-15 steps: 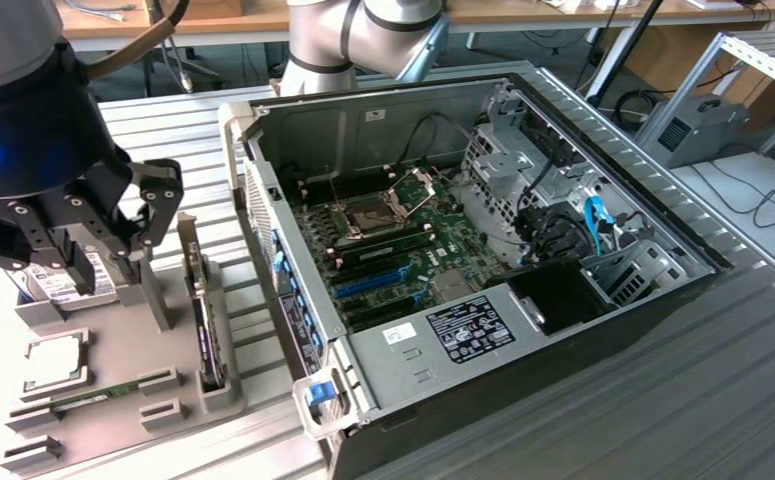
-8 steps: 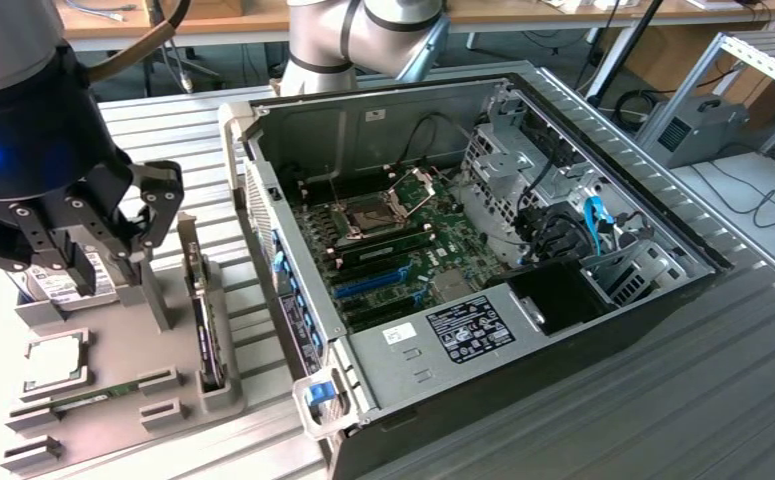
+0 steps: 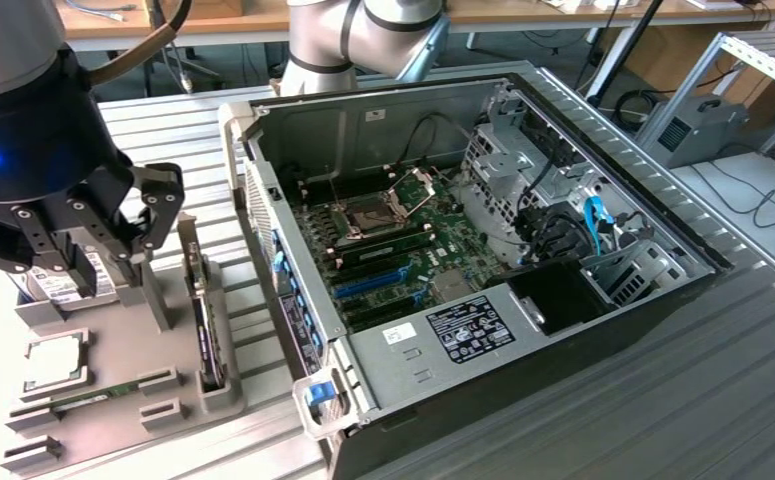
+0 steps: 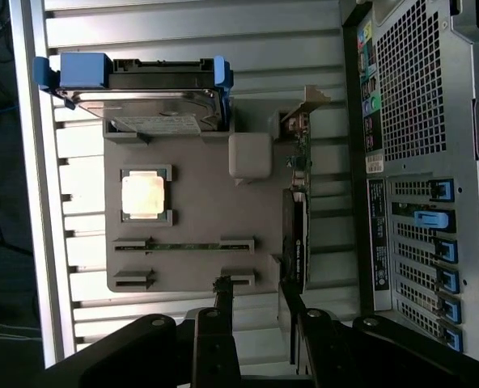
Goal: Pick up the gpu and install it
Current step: 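Pick up the gpu and move the gpu toward the slot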
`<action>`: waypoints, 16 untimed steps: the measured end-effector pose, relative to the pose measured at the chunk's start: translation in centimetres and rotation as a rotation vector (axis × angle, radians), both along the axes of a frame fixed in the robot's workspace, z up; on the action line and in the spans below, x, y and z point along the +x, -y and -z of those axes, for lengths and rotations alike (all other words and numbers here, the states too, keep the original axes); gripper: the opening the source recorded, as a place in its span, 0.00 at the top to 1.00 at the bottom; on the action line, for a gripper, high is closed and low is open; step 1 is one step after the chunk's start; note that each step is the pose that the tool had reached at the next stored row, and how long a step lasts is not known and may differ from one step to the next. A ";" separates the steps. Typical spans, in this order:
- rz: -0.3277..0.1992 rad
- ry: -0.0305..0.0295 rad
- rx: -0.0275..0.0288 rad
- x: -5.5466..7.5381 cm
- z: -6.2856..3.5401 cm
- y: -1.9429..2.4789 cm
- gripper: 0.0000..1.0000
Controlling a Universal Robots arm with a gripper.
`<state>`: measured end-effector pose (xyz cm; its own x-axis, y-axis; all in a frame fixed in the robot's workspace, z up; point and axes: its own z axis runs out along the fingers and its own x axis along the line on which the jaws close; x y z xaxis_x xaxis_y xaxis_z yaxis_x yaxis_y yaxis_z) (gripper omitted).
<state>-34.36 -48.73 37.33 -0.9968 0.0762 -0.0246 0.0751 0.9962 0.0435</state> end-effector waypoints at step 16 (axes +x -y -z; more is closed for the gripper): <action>0.000 0.0000 0.0000 0.0 0.49 0.00 0.64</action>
<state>-34.36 -48.74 36.84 -0.9968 0.0762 -0.0245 0.0751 0.9962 0.0435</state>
